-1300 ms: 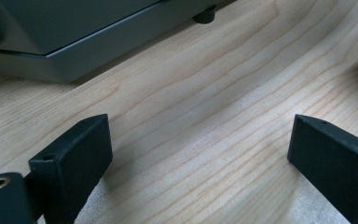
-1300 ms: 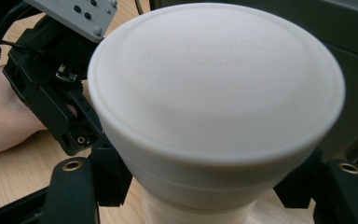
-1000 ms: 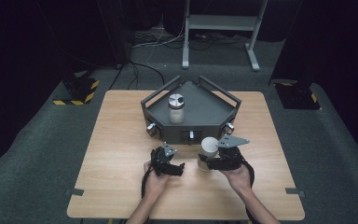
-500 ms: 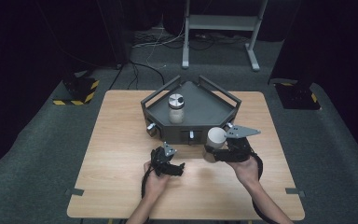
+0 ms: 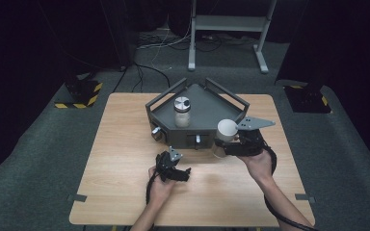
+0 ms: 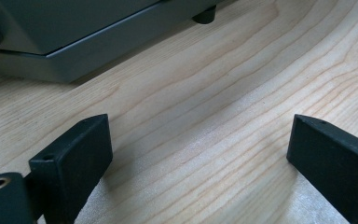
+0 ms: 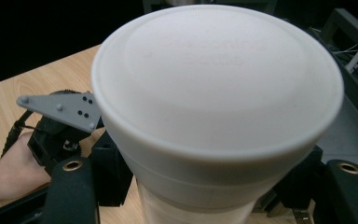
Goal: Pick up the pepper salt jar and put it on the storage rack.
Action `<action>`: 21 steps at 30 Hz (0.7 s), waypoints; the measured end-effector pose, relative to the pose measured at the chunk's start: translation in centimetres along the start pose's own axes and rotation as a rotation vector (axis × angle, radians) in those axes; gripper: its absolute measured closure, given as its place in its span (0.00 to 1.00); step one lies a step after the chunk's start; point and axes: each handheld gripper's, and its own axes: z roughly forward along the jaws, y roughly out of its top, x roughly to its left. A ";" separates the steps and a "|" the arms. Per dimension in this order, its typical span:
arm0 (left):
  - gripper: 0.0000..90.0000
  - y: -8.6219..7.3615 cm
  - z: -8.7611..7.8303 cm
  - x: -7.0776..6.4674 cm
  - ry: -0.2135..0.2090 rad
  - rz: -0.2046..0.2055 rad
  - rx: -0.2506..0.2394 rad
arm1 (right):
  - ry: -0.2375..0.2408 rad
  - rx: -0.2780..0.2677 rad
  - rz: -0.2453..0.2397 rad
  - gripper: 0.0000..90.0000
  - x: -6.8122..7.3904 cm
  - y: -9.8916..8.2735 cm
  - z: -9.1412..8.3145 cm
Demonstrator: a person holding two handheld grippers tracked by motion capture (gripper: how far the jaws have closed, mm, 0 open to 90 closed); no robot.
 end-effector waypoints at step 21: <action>0.07 0.0 0.0 0.0 0.000 0.000 0.000 | -0.020 -0.036 0.024 0.38 -2.2 4.9 -0.2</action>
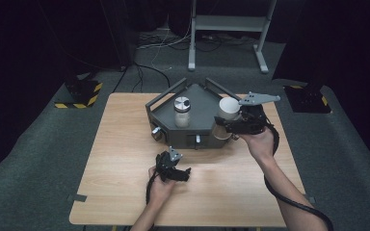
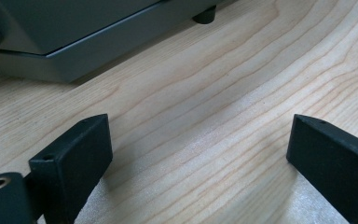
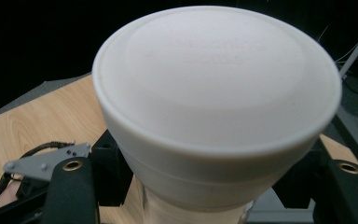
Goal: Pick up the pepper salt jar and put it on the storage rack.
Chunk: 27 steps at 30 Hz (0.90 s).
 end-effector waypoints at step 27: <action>0.07 0.0 0.0 0.0 -0.001 -0.002 0.000 | -0.092 0.055 0.026 0.38 -0.9 2.7 5.7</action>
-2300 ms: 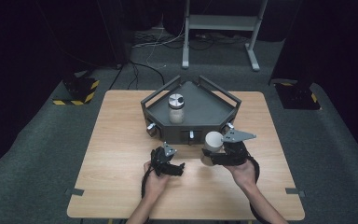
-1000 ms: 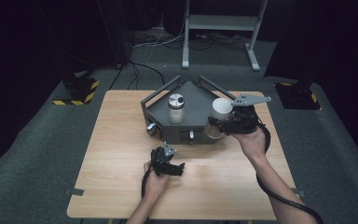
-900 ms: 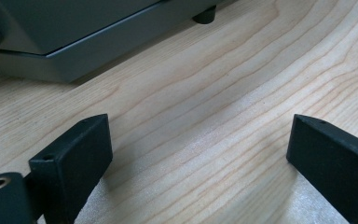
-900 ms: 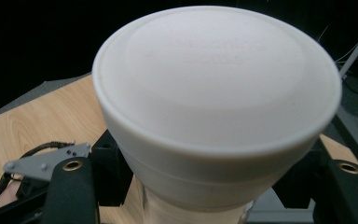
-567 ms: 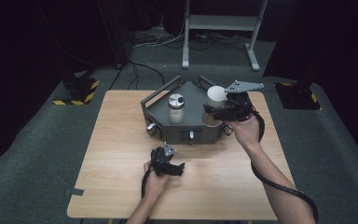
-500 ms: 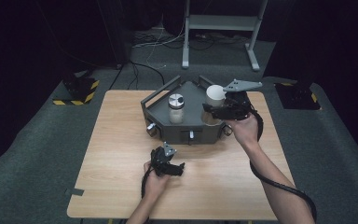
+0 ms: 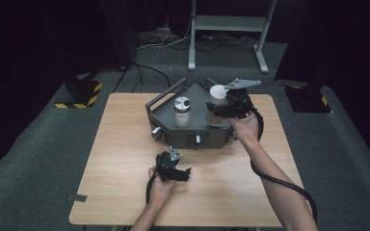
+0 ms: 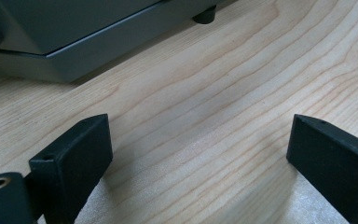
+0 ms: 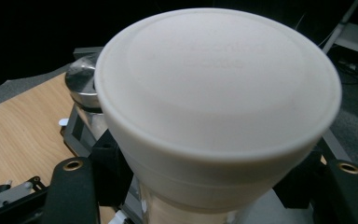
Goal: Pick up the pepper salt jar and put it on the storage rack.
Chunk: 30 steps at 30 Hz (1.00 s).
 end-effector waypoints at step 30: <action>0.07 0.0 0.0 0.0 0.001 0.001 0.000 | -0.039 0.038 0.040 0.38 -0.5 -0.9 3.0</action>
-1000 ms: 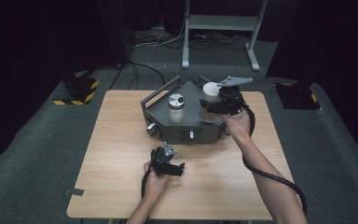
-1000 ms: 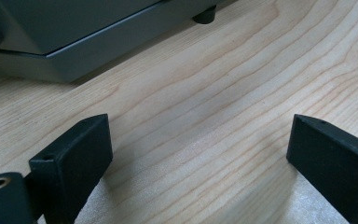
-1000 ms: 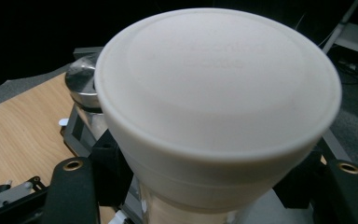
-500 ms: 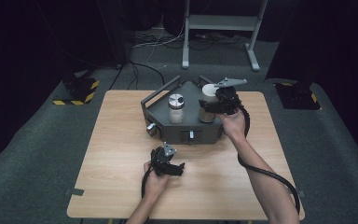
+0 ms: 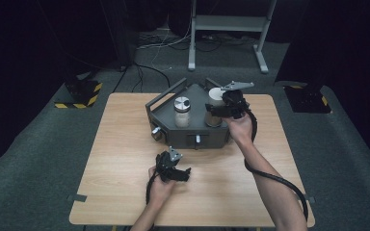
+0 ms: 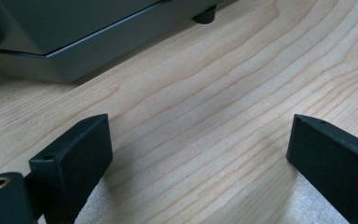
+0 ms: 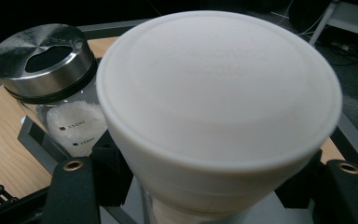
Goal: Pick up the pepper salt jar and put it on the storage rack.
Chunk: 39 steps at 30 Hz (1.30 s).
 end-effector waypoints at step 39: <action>0.07 0.0 0.0 0.0 0.002 0.003 0.000 | 0.020 0.020 -0.015 0.37 -0.3 0.1 0.3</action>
